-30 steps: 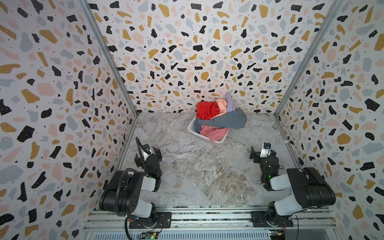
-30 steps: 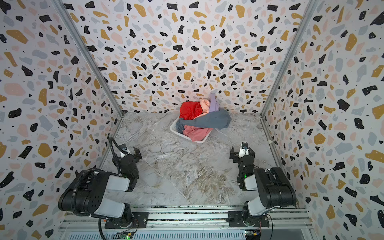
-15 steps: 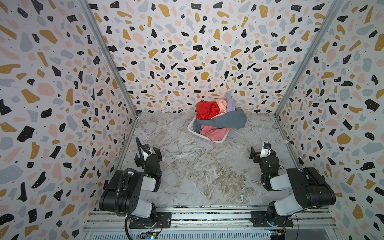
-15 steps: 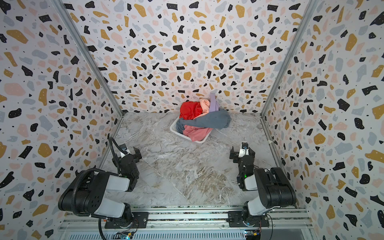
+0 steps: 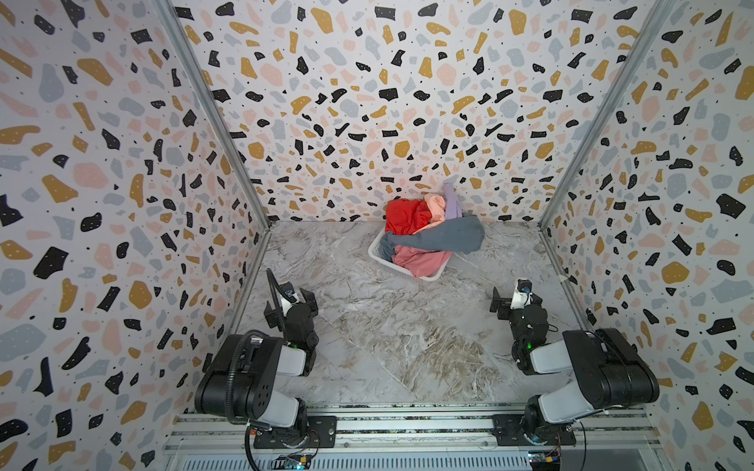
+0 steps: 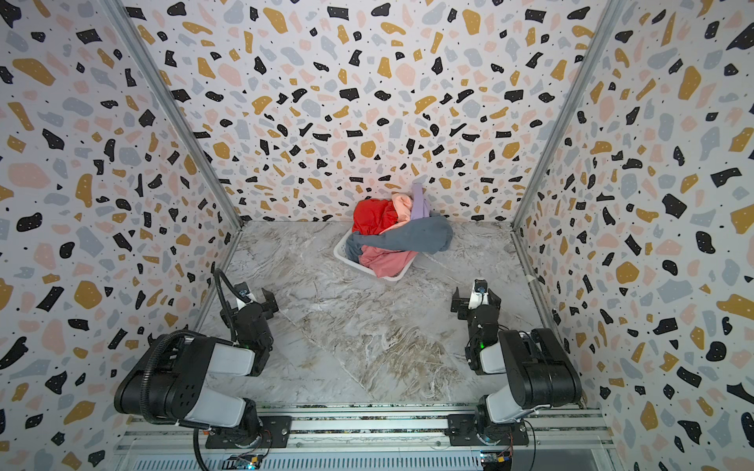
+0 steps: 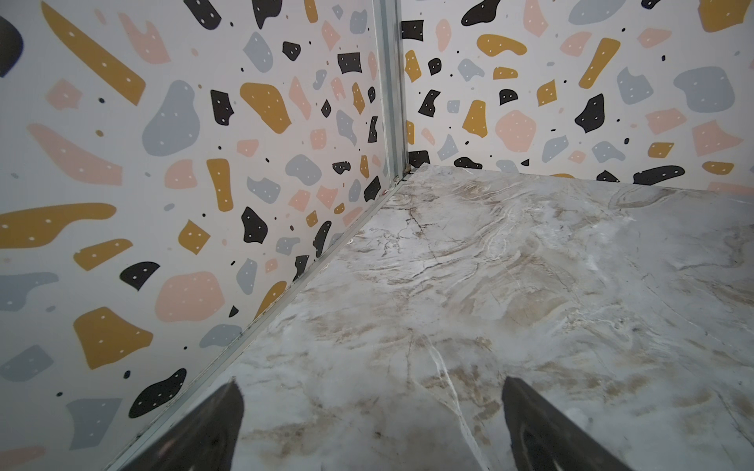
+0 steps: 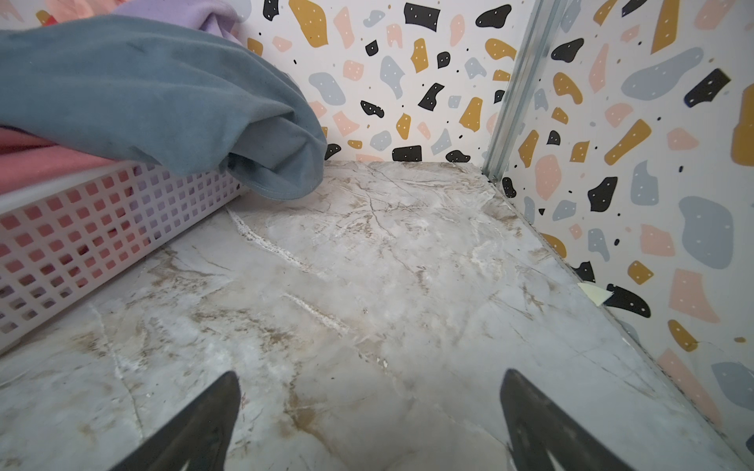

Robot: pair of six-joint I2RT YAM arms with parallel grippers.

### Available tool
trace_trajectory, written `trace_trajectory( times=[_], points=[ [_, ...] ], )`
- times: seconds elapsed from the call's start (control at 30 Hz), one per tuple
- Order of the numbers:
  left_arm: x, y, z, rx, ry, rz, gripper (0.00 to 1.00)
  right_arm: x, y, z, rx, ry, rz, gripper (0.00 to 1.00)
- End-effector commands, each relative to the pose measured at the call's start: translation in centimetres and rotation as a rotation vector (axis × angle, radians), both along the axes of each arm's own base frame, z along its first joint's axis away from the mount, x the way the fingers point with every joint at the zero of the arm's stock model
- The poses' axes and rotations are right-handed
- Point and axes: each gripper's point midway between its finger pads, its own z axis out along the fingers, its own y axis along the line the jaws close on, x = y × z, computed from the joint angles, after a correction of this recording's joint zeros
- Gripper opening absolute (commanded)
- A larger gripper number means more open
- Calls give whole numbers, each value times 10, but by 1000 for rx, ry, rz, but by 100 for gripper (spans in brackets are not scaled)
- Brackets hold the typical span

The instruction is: Fold and stack the t-shirts

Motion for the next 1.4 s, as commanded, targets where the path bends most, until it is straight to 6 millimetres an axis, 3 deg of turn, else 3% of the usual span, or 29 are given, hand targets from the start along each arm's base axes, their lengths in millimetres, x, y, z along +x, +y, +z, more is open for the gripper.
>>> trace_trajectory(
  times=[0.0, 0.1, 0.17, 0.3, 0.43, 0.53, 0.6, 0.67, 0.77, 0.9, 1.0, 1.07, 1.23, 1.37],
  points=[
    [1, 2, 20, -15, -88, 14, 99, 2, 1, 13, 0, -44, 2, 99],
    [0, 7, 30, -14, -116, 50, 99, 3, 0, 20, -6, -56, -19, 99],
    [9, 9, 40, -24, -59, 70, 100, 17, 6, 27, -19, 17, 8, 99],
    [24, -9, 83, -181, -50, -18, 100, 34, 10, 68, 194, 129, -28, 99],
    [35, -46, 138, -454, -60, -156, 99, 25, 63, 117, 491, 209, 137, 99],
    [37, -96, 172, -648, -44, -322, 99, 4, 116, 160, 643, 207, 299, 99],
    [32, -123, 182, -708, -27, -370, 100, -10, 142, 186, 615, 163, 386, 99],
    [27, -147, 185, -758, -34, -427, 100, -19, 150, 202, 588, 115, 406, 99],
    [27, -163, 193, -793, -104, -527, 100, -20, 155, 195, 714, 107, 511, 99],
    [31, -179, 217, -822, -224, -659, 99, -4, 157, 162, 861, 283, 539, 99],
    [34, -194, 234, -768, -201, -754, 100, -9, 167, 174, 866, 219, 646, 99],
    [43, -190, 224, -761, -170, -709, 99, -5, 157, 180, 855, 169, 620, 99],
    [77, -186, 175, -588, 57, -597, 100, 40, 121, 146, 679, 270, 321, 99],
    [110, -192, 124, -426, 306, -575, 100, 70, 113, 123, 623, 301, 243, 99]
  ],
)
